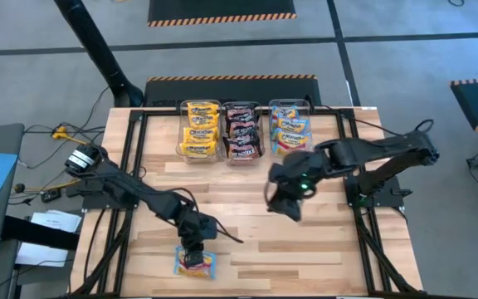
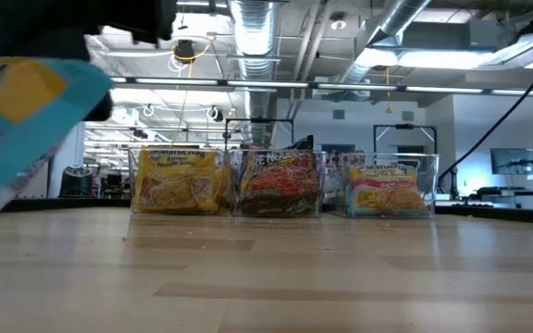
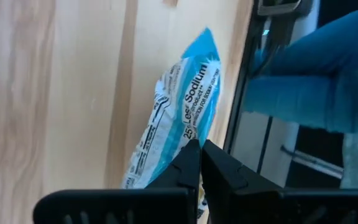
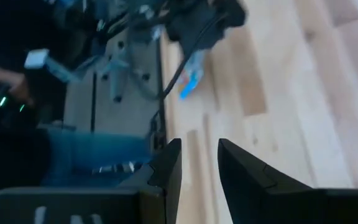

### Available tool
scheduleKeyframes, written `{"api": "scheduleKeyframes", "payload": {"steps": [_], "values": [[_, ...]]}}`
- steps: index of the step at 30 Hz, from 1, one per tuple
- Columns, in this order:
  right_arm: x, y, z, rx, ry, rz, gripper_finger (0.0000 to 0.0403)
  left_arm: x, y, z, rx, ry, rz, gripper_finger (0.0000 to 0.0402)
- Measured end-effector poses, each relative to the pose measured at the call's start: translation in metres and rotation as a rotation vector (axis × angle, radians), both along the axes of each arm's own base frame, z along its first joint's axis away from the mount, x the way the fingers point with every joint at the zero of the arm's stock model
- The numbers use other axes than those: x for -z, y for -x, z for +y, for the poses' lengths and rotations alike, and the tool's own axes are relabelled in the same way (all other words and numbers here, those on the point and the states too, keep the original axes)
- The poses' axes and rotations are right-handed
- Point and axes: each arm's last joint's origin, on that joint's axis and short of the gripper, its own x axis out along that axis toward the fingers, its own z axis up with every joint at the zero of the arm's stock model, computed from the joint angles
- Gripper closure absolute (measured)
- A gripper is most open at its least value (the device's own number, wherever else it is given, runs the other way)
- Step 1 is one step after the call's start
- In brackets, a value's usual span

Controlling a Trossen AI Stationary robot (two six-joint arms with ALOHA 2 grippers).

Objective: Sort Maruchan noodles
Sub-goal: Put the blue noodle pack in the right transparent bin

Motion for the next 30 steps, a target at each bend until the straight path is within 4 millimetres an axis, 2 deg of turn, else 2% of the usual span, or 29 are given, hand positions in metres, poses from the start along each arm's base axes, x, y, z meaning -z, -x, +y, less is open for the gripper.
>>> {"api": "scheduleKeyframes", "payload": {"steps": [6, 9, 14, 18, 22, 26, 30], "values": [[-0.006, 0.027, 0.023, -0.037, 0.021, 0.049, 0.0275, -0.001, -0.008, 0.009, -0.044, 0.002, -0.042, 0.0401], [-0.002, 0.037, 0.036, -0.018, 0.076, 0.105, 0.0275, -0.001, -0.011, 0.014, -0.069, -0.01, -0.047, 0.0401], [0.012, 0.041, 0.057, 0.029, 0.15, 0.19, 0.0275, -0.002, -0.013, 0.025, -0.102, -0.014, -0.03, 0.0401], [0.025, 0.036, 0.073, 0.009, 0.167, 0.237, 0.0275, -0.014, -0.001, 0.03, -0.107, -0.02, 0.006, 0.0401], [0.039, 0.027, 0.082, 0.001, 0.186, 0.28, 0.0275, -0.016, 0.01, 0.017, -0.093, 0.027, 0.088, 0.0401], [0.05, 0.018, 0.085, 0.012, 0.199, 0.319, 0.0275, 0.001, 0.012, -0.005, -0.053, -0.007, 0.133, 0.0401], [0.055, 0.014, 0.085, 0.017, 0.206, 0.333, 0.0275, 0.02, 0.009, -0.012, -0.064, -0.041, 0.186, 0.0401]]}}
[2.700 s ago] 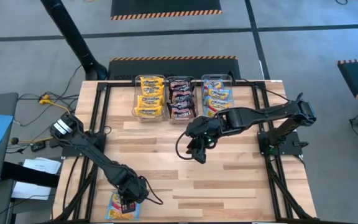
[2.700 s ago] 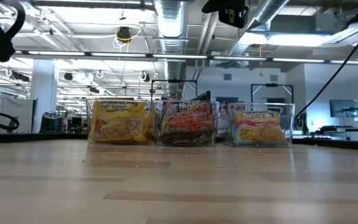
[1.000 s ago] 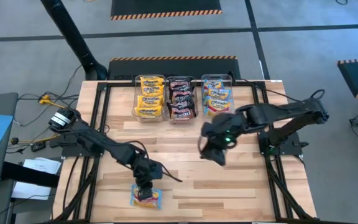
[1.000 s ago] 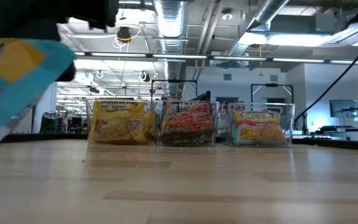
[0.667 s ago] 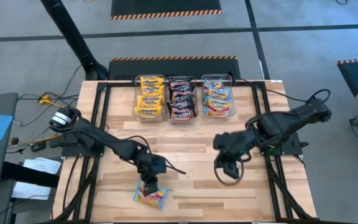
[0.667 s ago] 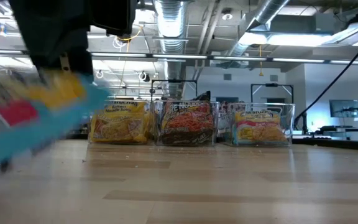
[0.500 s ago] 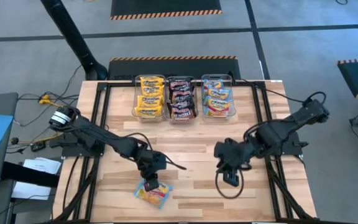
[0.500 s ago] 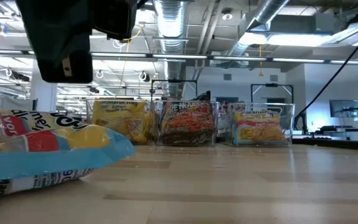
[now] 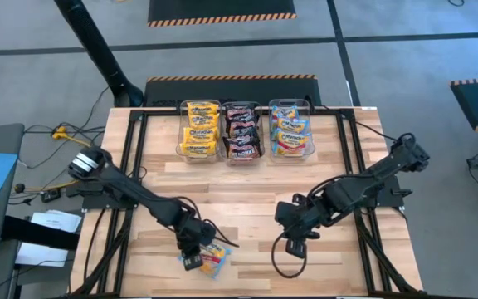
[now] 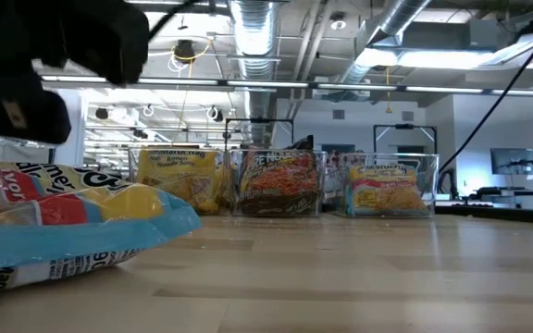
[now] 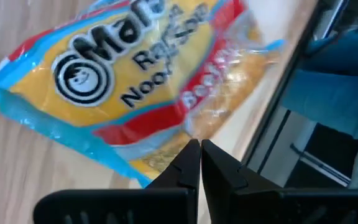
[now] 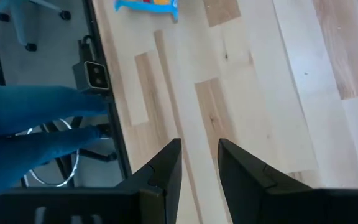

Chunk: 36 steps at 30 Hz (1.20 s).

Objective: Sort Maruchan noodles
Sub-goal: Put the blue noodle pack in the right transparent bin

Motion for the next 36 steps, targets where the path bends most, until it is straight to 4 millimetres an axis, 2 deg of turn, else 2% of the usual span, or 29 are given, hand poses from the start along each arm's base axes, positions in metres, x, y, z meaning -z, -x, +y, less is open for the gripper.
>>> {"api": "scheduleKeyframes", "payload": {"steps": [5, 10, 15, 23, 30, 36], "values": [[-0.002, -0.002, -0.003, 0.015, -0.016, -0.009, 0.0275, 0.018, -0.005, -0.004, 0.022, 0.013, 0.045, 0.0401], [-0.005, -0.003, -0.006, 0.031, -0.03, -0.026, 0.0275, 0.023, -0.015, 0.0, -0.01, 0.006, 0.003, 0.0401], [-0.005, -0.004, -0.007, 0.037, -0.034, -0.033, 0.0275, 0.019, -0.031, 0.015, -0.12, -0.014, -0.098, 0.0401], [-0.005, -0.004, -0.007, 0.059, -0.046, -0.031, 0.0275, 0.017, -0.047, 0.044, -0.293, -0.058, -0.159, 0.0401], [-0.005, -0.004, -0.007, 0.061, -0.046, -0.03, 0.0275, -0.001, -0.062, 0.054, -0.32, 0.058, -0.32, 0.0401], [-0.005, -0.005, -0.007, 0.034, -0.031, -0.038, 0.0275, -0.035, -0.052, 0.057, -0.316, 0.097, -0.412, 0.0401]]}}
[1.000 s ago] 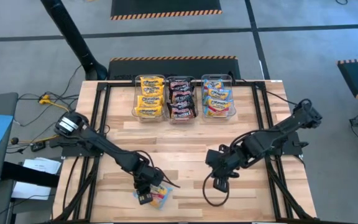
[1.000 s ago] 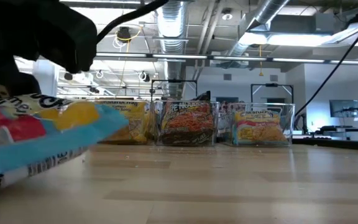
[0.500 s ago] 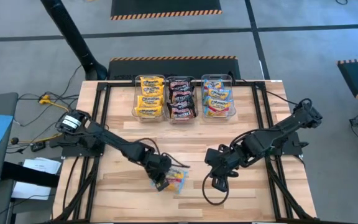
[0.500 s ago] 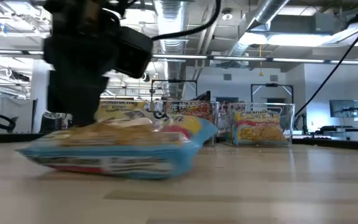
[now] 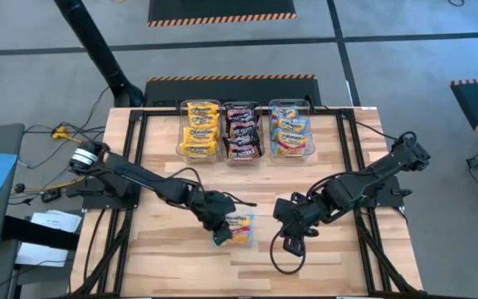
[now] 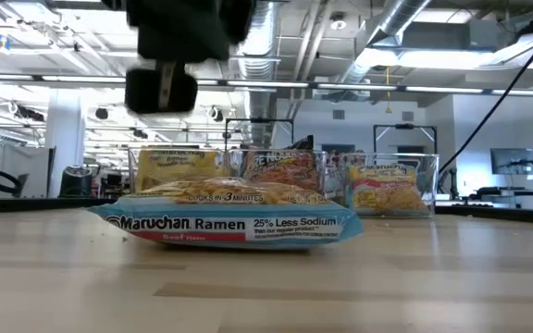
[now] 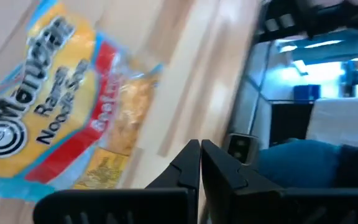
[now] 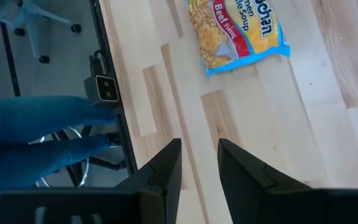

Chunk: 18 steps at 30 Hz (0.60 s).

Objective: Sort Maruchan noodles
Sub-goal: Put the blue noodle pack in the right transparent bin

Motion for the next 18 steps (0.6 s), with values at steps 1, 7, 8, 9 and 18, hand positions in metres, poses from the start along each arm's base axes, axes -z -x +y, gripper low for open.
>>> {"api": "scheduleKeyframes", "payload": {"steps": [1, 7, 8, 9, 18], "values": [[0.0, 0.0, 0.0, -0.011, 0.006, -0.002, 0.0275, -0.008, 0.003, 0.001, 0.001, -0.004, -0.025, 0.0401], [0.004, -0.009, -0.003, -0.056, 0.04, -0.032, 0.0268, -0.059, 0.027, 0.011, -0.055, -0.066, -0.202, 0.0401], [0.005, -0.013, -0.004, -0.056, 0.04, -0.045, 0.0264, -0.068, 0.032, 0.013, -0.061, -0.077, -0.237, 0.0401], [0.006, -0.015, -0.005, -0.054, 0.042, -0.048, 0.0258, -0.077, 0.037, 0.015, -0.07, -0.089, -0.277, 0.0401], [0.012, -0.049, -0.025, -0.067, 0.082, -0.187, 0.0187, -0.133, 0.087, 0.029, -0.154, -0.196, -0.487, 0.0401]]}}
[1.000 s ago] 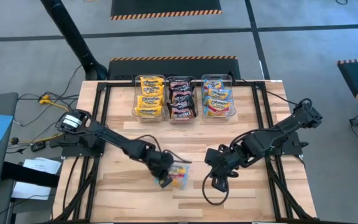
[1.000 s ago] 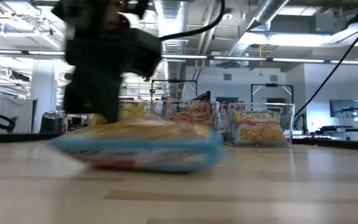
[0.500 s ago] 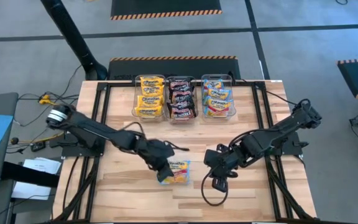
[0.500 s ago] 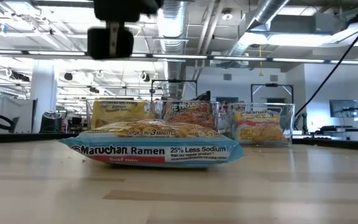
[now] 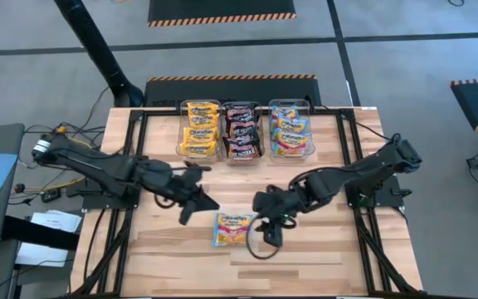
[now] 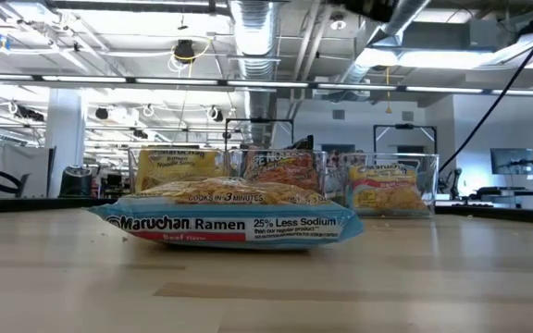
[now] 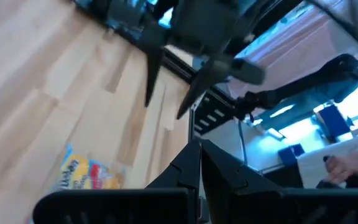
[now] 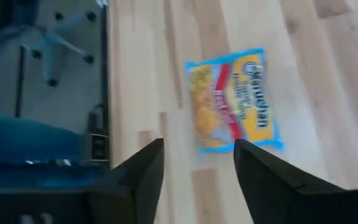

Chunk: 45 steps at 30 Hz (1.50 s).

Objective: Sort Maruchan noodles
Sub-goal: Put the blue noodle pack in the right transparent bin

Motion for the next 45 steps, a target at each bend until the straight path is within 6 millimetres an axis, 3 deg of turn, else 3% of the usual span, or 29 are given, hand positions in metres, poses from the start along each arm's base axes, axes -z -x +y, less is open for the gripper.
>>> {"api": "scheduleKeyframes", "payload": {"steps": [7, 15, 27, 45], "values": [[0.025, -0.035, -0.015, -0.025, 0.054, -0.052, 0.0163, -0.017, 0.025, 0.008, -0.038, -0.055, -0.057, 0.0401], [0.05, -0.062, -0.027, -0.032, 0.037, -0.072, 0.0163, -0.013, 0.033, 0.011, -0.027, -0.092, 0.009, 0.0401], [0.104, -0.081, -0.029, -0.094, 0.1, 0.036, 0.0162, 0.004, 0.027, 0.008, -0.002, -0.141, 0.138, 0.0401], [0.14, -0.096, -0.035, -0.105, 0.107, 0.075, 0.0162, 0.007, 0.028, 0.008, 0.015, -0.192, 0.159, 0.0401]]}}
